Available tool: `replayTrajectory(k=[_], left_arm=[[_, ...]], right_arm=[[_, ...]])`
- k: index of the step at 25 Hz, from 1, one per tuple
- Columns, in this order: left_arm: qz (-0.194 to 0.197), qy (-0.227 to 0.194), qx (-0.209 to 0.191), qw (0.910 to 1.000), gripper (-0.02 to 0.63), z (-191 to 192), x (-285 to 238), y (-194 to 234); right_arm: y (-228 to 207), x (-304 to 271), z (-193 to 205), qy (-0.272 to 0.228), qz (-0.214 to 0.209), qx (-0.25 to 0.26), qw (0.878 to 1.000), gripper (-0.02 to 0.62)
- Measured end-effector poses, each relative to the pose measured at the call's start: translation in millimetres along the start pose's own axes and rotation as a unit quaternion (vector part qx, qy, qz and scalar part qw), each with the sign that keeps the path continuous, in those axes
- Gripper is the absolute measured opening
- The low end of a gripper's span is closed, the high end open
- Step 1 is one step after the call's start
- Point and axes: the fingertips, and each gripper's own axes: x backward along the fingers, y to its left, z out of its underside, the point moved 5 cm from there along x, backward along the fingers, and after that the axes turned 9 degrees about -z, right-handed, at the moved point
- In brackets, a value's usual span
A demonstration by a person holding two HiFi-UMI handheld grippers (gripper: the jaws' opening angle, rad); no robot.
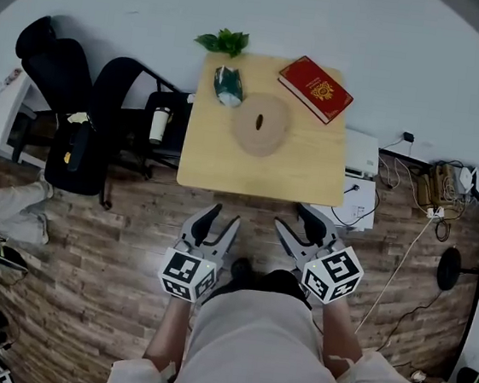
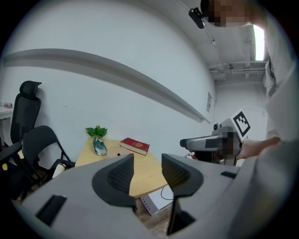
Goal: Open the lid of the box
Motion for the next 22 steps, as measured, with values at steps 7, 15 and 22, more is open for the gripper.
replayTrajectory(k=[7, 15, 22], left_arm=[[0.012, 0.008, -0.001, 0.9999, 0.164, 1, -10, 4], [0.016, 0.013, -0.004, 0.9998, 0.165, -8, -43, 0], [0.006, 0.02, -0.004, 0.9998, 0.164, -20, -79, -2]], right_arm=[[-7, 2, -1, -0.002, 0.019, -0.008, 1.0, 0.212], [-37, 1, -10, -0.001, 0.024, -0.009, 1.0, 0.212], [-74, -7, -28, 0.002, 0.011, -0.004, 1.0, 0.212]])
